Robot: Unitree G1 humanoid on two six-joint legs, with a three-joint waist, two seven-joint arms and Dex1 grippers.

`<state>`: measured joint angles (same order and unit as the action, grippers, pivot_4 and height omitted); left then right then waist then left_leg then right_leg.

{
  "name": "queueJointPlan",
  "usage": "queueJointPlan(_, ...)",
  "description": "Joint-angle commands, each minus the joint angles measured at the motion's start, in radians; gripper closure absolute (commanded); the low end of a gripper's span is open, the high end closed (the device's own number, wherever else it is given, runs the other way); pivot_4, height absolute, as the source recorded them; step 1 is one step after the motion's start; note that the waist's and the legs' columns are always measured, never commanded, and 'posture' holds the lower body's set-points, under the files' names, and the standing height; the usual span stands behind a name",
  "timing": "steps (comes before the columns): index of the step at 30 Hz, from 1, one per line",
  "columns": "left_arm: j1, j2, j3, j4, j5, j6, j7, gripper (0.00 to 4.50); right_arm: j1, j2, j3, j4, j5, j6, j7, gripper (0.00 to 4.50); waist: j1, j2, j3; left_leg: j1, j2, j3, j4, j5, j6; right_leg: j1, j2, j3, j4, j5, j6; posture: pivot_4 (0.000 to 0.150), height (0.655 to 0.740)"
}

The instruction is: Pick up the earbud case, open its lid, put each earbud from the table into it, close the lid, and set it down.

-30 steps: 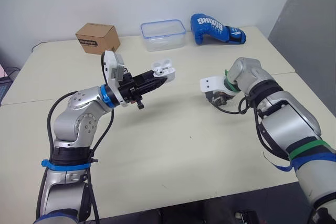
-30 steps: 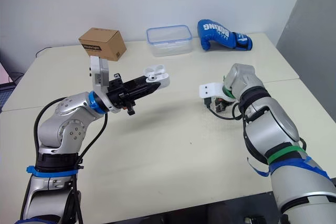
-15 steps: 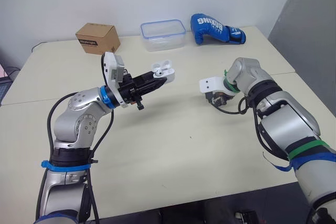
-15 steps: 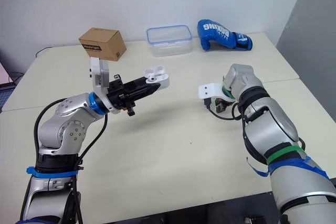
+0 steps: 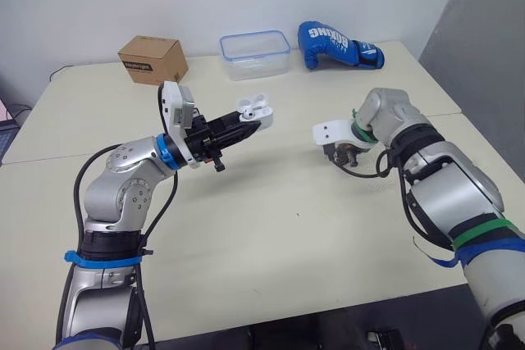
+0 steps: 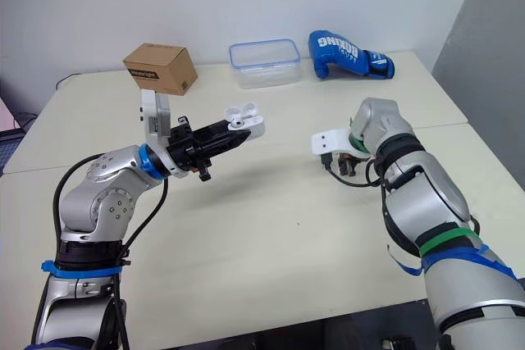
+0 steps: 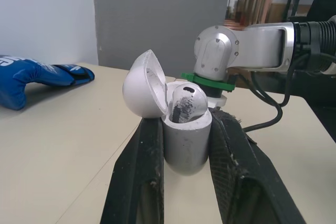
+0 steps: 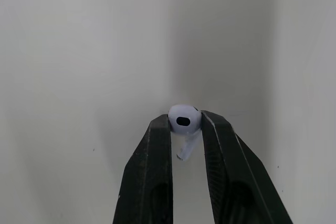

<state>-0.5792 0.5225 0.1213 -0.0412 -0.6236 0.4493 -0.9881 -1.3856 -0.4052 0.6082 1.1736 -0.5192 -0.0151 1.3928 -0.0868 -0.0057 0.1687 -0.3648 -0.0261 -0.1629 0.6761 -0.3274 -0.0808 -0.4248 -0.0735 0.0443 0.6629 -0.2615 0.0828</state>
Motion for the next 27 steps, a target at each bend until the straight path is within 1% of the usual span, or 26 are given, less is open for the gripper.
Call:
queueJointPlan(1,-0.007,0.004,0.022,-0.031,-0.011,-0.018,0.004,3.74,0.047,-0.06,-0.026,-0.186,0.045,0.028,0.175,4.07,0.0,0.0,0.0,0.0,0.0,0.0,0.0,0.0,0.0,0.0,0.0,0.0,0.0,0.0,0.0,0.15,0.74)
queueJointPlan(3,-0.01,0.003,0.018,-0.026,-0.01,-0.02,-0.001,3.74,0.101,-0.104,0.0,-0.307,0.087,0.084,0.214,4.07,0.0,0.0,0.0,0.0,0.0,0.0,0.0,0.0,0.0,0.0,0.0,0.0,0.0,0.0,0.0,0.15,0.74)
queueJointPlan(7,-0.018,-0.005,0.008,-0.018,-0.005,-0.023,-0.006,3.74,0.193,-0.206,0.088,-0.553,0.191,0.222,0.222,4.07,0.003,0.0,0.0,0.0,0.0,0.0,0.001,0.0,0.0,0.0,0.0,0.0,0.001,0.0,0.0,0.15,0.74)
queueJointPlan(10,-0.026,-0.012,0.0,-0.011,-0.003,-0.025,-0.008,3.74,0.237,-0.262,0.133,-0.669,0.227,0.287,0.222,4.07,0.003,0.0,0.0,0.0,0.0,0.0,0.001,0.0,0.0,0.0,0.0,0.0,0.001,0.0,0.0,0.15,0.74)
queueJointPlan(15,-0.035,-0.019,-0.005,-0.003,0.001,-0.028,-0.012,3.74,0.268,-0.27,0.132,-0.707,0.195,0.327,0.221,4.07,0.003,0.0,0.0,0.0,0.0,0.0,0.001,0.0,0.0,0.0,0.0,0.0,0.001,0.0,0.0,0.15,0.74)
queueJointPlan(22,-0.037,-0.019,-0.005,-0.002,0.001,-0.03,-0.012,3.74,0.271,-0.234,0.127,-0.663,0.154,0.348,0.175,4.07,0.003,-0.001,-0.001,0.001,0.0,0.0,0.001,0.0,0.0,0.001,0.0,0.0,0.001,0.0,0.0,0.15,0.74)
queueJointPlan(24,-0.035,-0.018,-0.004,-0.004,0.001,-0.03,-0.012,3.74,0.272,-0.23,0.124,-0.657,0.147,0.346,0.172,3.35,0.003,-0.001,-0.001,0.001,0.0,0.0,0.001,0.0,0.0,0.002,0.0,0.0,0.001,0.0,0.0,0.15,0.74)
queueJointPlan(27,-0.034,-0.017,-0.003,-0.005,0.0,-0.031,-0.013,3.74,0.273,-0.235,0.119,-0.667,0.141,0.337,0.184,2.41,0.003,-0.001,-0.001,0.001,0.0,0.0,0.001,0.0,0.0,0.002,0.0,0.0,0.001,0.0,0.0,0.15,0.74)
